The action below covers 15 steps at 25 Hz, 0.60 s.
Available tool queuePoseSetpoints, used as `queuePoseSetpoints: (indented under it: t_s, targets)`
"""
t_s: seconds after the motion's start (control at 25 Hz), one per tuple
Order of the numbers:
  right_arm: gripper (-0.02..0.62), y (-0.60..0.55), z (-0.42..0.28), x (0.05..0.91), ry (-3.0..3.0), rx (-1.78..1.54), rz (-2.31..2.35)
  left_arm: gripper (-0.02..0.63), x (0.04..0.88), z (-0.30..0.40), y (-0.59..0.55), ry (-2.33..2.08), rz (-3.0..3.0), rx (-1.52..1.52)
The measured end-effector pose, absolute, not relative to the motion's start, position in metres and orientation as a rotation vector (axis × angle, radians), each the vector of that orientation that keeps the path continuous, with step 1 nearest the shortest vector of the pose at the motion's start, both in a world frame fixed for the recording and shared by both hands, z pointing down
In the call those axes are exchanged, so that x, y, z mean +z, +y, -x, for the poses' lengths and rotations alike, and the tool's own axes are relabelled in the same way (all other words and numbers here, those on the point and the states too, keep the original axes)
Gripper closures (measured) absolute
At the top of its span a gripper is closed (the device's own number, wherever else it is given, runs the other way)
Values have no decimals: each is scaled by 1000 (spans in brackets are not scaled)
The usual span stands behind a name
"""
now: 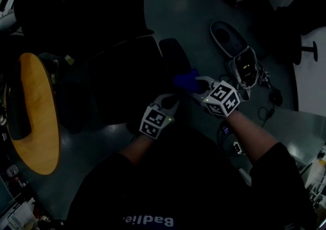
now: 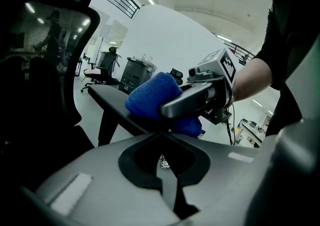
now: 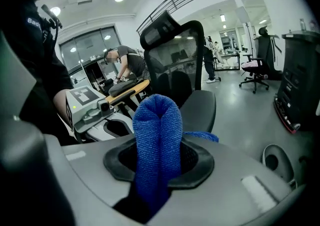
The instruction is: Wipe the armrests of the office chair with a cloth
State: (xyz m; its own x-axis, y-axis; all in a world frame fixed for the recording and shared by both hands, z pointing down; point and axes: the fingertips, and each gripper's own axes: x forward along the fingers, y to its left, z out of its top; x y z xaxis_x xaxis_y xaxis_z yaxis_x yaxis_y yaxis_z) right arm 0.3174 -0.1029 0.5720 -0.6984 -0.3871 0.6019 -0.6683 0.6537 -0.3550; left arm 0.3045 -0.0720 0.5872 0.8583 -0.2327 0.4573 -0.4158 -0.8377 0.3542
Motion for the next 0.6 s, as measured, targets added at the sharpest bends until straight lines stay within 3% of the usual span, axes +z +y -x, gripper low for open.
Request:
queuePoseSetpoints:
  t_s: [0.6]
  targets:
    - [468, -66, -304, 568, -2389, 923, -868, 590, 588, -307, -69, -416, -2613, 586]
